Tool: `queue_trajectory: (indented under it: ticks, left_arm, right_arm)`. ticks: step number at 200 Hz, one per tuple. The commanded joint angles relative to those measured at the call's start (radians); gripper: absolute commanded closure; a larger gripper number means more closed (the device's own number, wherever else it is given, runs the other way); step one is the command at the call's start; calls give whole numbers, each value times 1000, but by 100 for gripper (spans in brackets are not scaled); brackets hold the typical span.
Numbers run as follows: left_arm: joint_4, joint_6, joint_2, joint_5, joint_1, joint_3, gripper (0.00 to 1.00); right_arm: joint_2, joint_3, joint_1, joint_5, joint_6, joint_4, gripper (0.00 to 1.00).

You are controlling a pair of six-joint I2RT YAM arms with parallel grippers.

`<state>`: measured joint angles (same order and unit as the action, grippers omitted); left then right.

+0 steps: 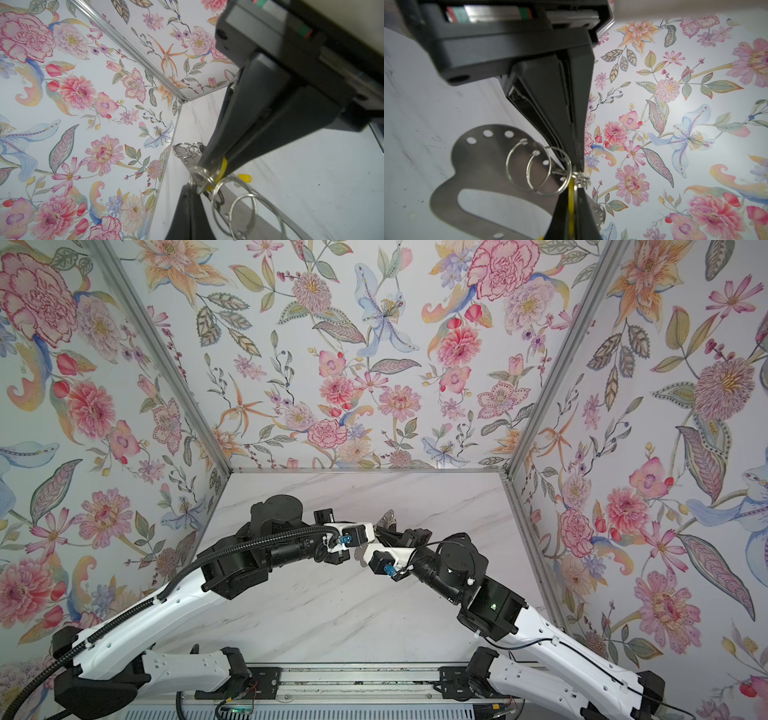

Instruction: Remove the keys from the keyring

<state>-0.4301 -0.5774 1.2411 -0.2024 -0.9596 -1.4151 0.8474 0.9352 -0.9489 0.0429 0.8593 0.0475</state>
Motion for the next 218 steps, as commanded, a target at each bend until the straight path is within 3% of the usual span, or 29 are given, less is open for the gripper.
queue_trajectory:
  ticks: [1,82,128,181,192,218]
  left_arm:
    - [-198,-23,60,-84,2,-55,100]
    - [-356,18,187,-248,2,-191,100]
    - [-339,51,199,-196,15,-201,96]
    - [-292,78,143,-192,21,-170,80]
    - [-274,88,130,-190,23,-159,73]
    - [-263,103,113,-183,25,-159,69]
  right_arm:
    - [25,70,-1,-154,-33,39,100]
    - [107,162,1,-158,-3,124,100]
    - [89,142,6,-121,-12,135,100]
    - [28,87,45,-97,-44,103,100]
    - [27,84,47,-98,-48,101,100]
    - [24,73,54,-99,-55,96,100]
